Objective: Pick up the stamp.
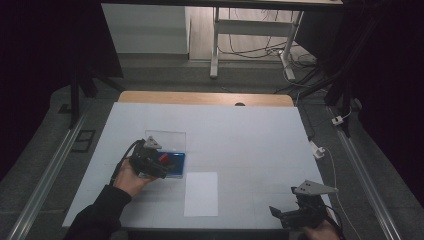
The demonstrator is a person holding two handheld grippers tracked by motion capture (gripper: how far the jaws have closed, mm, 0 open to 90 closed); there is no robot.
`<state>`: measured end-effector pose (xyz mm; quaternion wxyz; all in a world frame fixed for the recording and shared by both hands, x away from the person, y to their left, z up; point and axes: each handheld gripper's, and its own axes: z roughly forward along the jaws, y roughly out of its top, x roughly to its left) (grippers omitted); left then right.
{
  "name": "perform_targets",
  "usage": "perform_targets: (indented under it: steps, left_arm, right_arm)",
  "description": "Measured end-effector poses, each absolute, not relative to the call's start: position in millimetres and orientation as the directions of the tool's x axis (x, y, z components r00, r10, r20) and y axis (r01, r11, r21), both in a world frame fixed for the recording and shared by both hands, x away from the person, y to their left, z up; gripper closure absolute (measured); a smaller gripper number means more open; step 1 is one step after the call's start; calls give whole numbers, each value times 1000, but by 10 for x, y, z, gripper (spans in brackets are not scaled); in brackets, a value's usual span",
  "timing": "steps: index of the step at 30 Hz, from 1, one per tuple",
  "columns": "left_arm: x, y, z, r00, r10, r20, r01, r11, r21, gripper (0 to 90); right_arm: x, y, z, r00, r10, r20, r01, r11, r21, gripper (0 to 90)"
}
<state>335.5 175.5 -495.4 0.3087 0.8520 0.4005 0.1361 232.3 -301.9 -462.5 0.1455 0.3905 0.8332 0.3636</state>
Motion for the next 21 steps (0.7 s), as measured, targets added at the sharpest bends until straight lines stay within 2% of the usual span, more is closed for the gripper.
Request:
perform_targets:
  steps: [3,4,5,10,12,13,16,21]
  left_arm:
    - [3367,1775,-4954,642,767,-10,601,-495,627,200]
    - [3372,1780,-4955,644,765,-11,603,-498,623,307]
    - [3378,1783,-4958,644,765,-12,605,-499,620,307]
    - [3404,1784,-4948,628,778,-3,617,-496,611,465]
    - [3416,1783,-4942,628,778,-13,623,-492,608,533]
    - [3422,1782,-4940,626,780,-16,628,-491,603,594]
    - [3436,1775,-4942,624,781,-24,635,-490,597,641]
    - [3442,1770,-4943,621,783,-33,643,-485,592,790]
  right_arm:
    - [2323,-3017,-4625,-654,755,41,545,432,719,0]
    - [2322,-3013,-4624,-654,756,36,545,437,716,0]
    - [2322,-3013,-4624,-654,756,36,545,437,716,0]
    - [2322,-3007,-4627,-657,753,36,543,440,715,0]
    - [2322,-3006,-4628,-658,752,35,543,442,714,0]
    - [2322,-3005,-4628,-658,752,35,543,442,714,0]
    - [2322,-3003,-4628,-659,752,34,543,443,713,0]
    - [2321,-2999,-4627,-660,751,29,543,450,710,0]
